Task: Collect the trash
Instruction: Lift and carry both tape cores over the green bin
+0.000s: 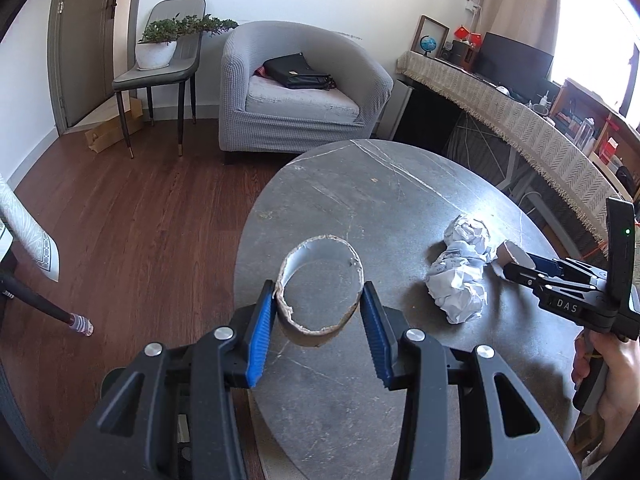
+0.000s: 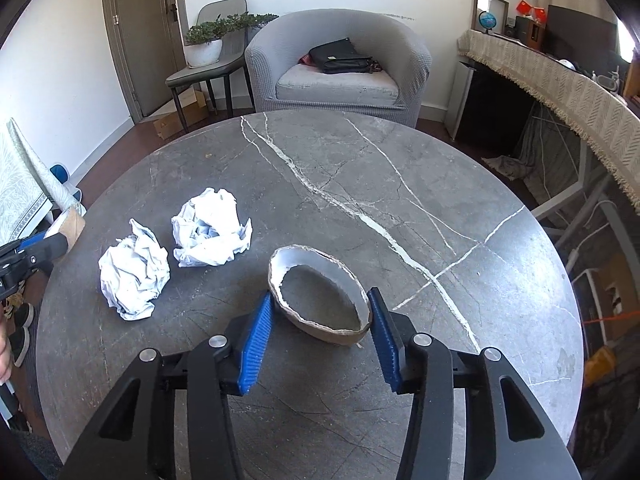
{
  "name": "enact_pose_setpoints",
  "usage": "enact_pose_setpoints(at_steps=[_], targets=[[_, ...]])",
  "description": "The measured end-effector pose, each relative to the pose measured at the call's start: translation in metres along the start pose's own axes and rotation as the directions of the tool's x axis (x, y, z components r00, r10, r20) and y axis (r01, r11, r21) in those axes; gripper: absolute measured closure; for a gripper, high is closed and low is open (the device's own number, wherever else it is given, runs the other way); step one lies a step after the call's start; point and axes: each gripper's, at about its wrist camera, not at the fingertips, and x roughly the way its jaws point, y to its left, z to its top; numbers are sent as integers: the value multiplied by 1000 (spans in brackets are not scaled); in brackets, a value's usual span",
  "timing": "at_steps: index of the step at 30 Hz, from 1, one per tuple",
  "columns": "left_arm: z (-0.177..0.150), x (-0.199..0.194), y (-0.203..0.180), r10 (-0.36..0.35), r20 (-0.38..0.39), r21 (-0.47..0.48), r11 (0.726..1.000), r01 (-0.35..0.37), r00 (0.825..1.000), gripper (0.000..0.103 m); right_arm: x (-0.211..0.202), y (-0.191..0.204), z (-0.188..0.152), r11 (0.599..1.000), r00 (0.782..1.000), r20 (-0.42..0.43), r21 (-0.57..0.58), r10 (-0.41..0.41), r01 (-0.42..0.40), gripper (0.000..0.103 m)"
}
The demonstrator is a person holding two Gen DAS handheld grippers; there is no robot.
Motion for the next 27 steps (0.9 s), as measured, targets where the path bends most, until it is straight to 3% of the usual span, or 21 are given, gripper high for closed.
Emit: enact_pose_setpoints(at_steps=[12, 22, 27], targets=[[-10, -27, 50, 71, 9, -9, 997, -71, 997, 58, -26, 41, 27, 999, 993, 103, -4, 53, -53, 55], [-21, -47, 95, 150, -5, -28, 988, -150, 989, 58, -28, 91, 43, 984, 974, 141, -27, 179, -177, 55], [-32, -54, 124, 195, -34, -29, 980, -196, 980, 58, -25, 122, 49, 959, 950, 137, -39, 282, -279, 55]])
